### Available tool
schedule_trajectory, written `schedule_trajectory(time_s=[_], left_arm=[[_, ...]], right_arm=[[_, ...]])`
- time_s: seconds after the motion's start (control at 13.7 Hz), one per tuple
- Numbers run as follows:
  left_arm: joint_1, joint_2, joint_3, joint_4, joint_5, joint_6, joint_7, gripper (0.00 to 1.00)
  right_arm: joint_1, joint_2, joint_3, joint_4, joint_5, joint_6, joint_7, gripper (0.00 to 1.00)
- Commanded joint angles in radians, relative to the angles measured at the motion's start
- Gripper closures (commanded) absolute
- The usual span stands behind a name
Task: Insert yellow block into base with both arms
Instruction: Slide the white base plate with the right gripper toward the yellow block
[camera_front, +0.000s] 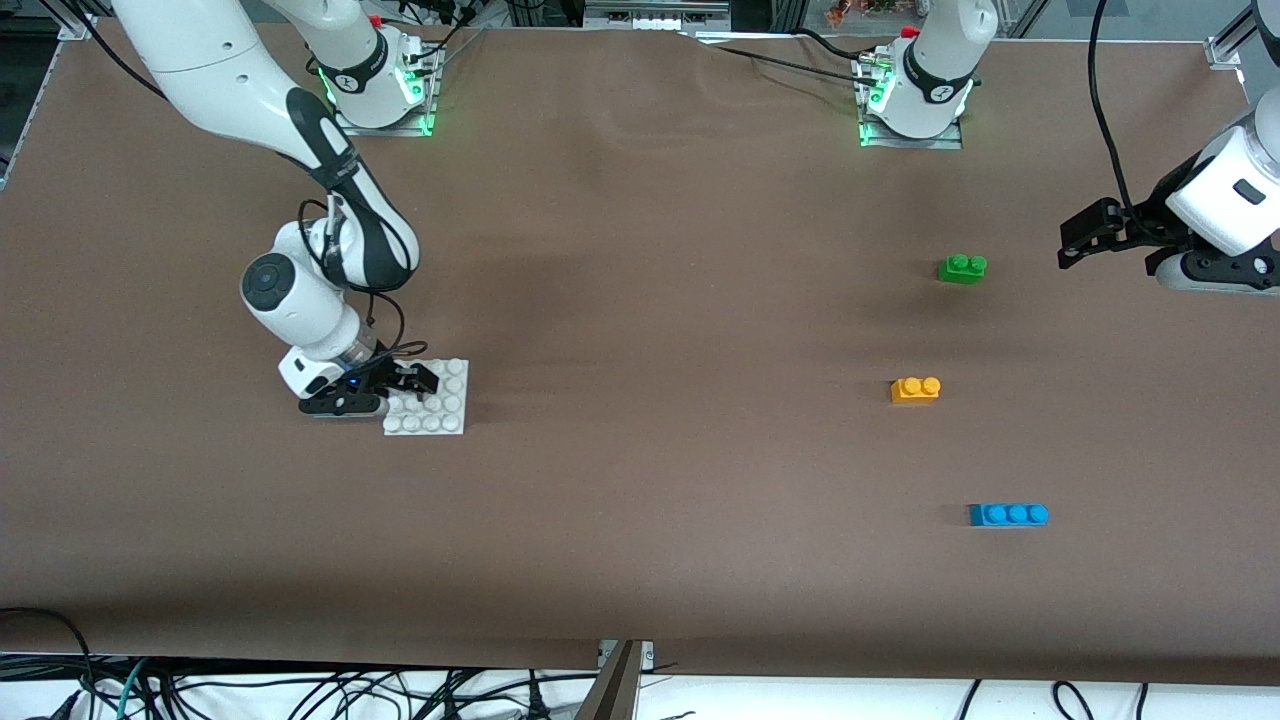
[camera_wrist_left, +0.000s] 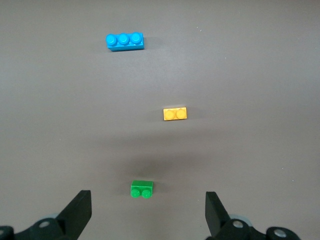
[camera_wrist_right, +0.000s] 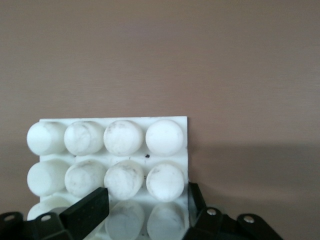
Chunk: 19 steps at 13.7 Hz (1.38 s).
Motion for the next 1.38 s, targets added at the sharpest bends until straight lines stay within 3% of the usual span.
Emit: schedule_trajectory(time_s=[0.0,0.8,1.31], left_arm=[[0.004,0.011,-0.001,0.028,-0.016,-0.02,0.016,0.0],[0.003,0.011,-0.002,0.028,-0.016,-0.019,0.016,0.0],[0.004,0.01,-0.002,0.028,-0.016,-0.019,0.016,0.0]], right_arm=[[0.047,0.028,0.006,0.013,0.019,0.031,0.076,0.29],[0.308,0.127,0.003,0.18,0.014,0.073,0.322,0.29],[0.465,0.228,-0.003,0.366,0.013,0.068,0.511,0.29]])
